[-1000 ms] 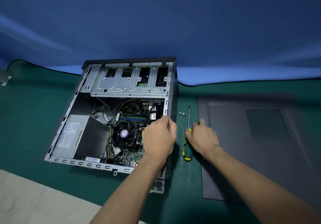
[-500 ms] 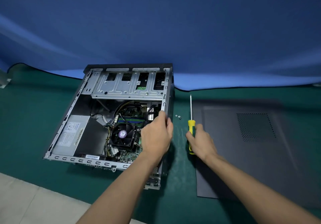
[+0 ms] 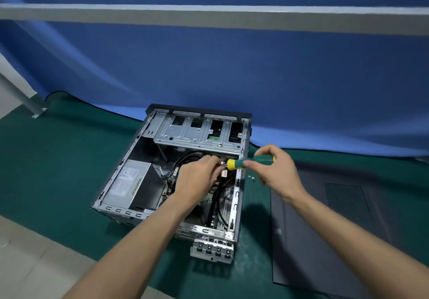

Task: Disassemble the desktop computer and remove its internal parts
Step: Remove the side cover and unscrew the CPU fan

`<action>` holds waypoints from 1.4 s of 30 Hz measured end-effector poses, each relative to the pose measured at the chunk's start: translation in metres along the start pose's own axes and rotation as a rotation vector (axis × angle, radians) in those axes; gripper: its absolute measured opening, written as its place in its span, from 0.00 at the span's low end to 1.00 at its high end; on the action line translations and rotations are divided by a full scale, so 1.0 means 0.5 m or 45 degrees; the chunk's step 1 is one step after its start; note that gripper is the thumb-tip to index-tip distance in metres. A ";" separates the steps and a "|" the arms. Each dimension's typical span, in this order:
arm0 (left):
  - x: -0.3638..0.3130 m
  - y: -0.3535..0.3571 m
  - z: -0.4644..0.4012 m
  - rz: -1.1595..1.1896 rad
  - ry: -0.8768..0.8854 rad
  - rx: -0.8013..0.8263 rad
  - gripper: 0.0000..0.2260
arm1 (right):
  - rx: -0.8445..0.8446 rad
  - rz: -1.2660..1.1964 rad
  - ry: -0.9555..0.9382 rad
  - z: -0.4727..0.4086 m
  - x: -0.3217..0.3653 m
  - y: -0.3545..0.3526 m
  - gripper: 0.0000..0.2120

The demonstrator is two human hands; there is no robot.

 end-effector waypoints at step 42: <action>0.232 0.231 0.036 0.050 -0.218 0.766 0.20 | -0.138 0.932 -0.046 -0.065 0.058 0.191 0.11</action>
Point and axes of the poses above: each hand's wrist, its own z-axis away from the middle knuckle, its own y-axis out of the palm, x = y × z, the point moved 6 cm from there along -z, towards the middle knuckle, and after that the axes turned 2 degrees about -z, right-handed, at the moved point
